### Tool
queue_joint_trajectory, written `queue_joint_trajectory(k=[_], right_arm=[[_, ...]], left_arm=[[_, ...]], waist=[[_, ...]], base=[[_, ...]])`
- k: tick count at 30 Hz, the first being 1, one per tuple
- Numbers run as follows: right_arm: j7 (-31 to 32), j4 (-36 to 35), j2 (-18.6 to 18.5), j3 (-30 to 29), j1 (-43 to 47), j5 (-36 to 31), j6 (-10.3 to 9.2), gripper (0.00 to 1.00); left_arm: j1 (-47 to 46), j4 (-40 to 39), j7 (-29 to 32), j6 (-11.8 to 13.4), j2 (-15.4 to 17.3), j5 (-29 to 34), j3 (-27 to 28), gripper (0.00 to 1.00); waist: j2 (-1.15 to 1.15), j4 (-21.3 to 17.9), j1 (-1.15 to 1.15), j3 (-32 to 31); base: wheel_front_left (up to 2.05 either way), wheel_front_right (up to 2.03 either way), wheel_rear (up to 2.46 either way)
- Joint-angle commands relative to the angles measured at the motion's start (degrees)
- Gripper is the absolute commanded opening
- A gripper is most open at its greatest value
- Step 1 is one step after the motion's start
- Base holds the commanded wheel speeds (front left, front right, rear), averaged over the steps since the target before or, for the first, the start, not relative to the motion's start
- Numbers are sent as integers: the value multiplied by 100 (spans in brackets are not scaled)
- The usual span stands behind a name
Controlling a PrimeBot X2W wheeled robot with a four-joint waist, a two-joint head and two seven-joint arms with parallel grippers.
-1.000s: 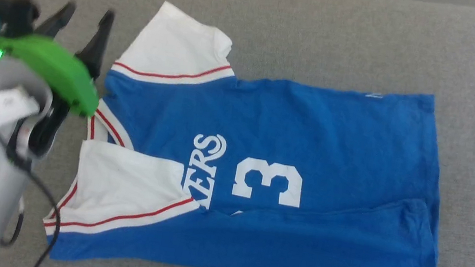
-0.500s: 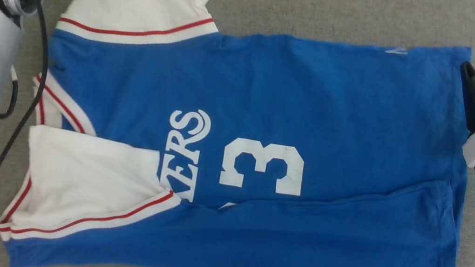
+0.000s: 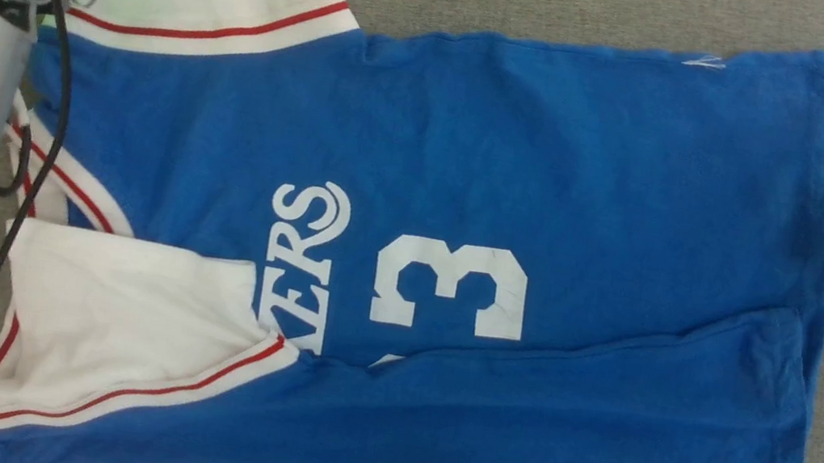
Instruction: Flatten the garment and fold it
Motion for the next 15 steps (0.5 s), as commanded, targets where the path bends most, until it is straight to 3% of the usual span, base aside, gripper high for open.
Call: queue_joint_trajectory(k=[1,8,15], right_arm=[[29,-44,3,-9,54,-64,-9,100],[515,-122,-17,186,2,-504,-9,100],[1273,296,-564,604,-493,-816,-9,100]], left_arm=[[449,78,-47,-85,-121,-106,-57,0],[597,-596,-1042,-420,-67,-557,578,0],[1174,-1623,-1503,-505,119,-782,929,0]], waist=[[0,89,-1,-98],[0,274,-1,-374],[0,411,-1,-382]], base=[[0,0,0],[0,0,0],[0,0,0]])
